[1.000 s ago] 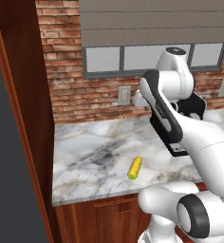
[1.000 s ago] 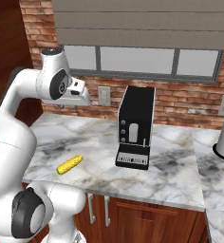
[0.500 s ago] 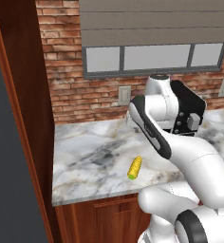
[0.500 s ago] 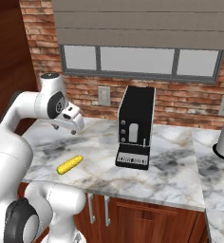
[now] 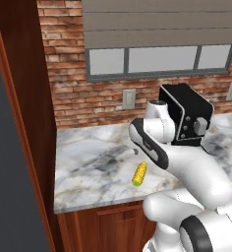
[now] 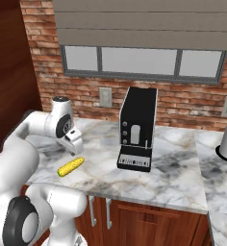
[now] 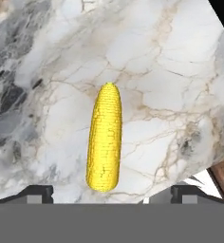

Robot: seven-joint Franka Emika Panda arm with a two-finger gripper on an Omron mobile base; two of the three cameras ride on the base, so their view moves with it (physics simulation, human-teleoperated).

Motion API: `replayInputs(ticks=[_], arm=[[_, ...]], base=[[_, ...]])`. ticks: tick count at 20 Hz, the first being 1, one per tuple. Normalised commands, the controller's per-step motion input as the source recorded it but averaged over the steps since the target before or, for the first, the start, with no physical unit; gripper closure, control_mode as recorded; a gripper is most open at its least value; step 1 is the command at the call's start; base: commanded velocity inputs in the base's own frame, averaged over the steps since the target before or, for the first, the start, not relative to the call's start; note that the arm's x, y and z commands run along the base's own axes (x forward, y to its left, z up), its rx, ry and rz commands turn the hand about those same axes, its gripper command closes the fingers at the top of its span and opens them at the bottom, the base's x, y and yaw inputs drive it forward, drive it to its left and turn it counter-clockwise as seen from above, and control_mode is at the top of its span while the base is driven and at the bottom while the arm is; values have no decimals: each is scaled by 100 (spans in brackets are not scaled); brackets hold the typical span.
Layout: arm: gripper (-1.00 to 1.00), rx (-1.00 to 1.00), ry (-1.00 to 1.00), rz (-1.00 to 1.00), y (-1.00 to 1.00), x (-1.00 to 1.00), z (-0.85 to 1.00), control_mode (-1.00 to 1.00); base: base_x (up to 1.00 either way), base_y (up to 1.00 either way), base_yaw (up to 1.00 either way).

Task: Place the corn in the correct fridge rack based on whether it is a fruit or vegetable. Finally, close the fridge door.

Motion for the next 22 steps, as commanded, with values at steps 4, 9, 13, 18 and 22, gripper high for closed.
replayInputs(ticks=[4,9,13,18,22], arm=[[-100,0,3,-7,7,19,-65,-100],[-100,0,0,-4,0,2,-54,-100],[-100,0,0,-1,1,0,-49,-100],[-100,0,0,0,12,9,-52,-100],[-100,0,1,0,15,16,-58,-100]], base=[[0,0,0],[0,0,0],[0,0,0],[0,0,0],[0,0,0]])
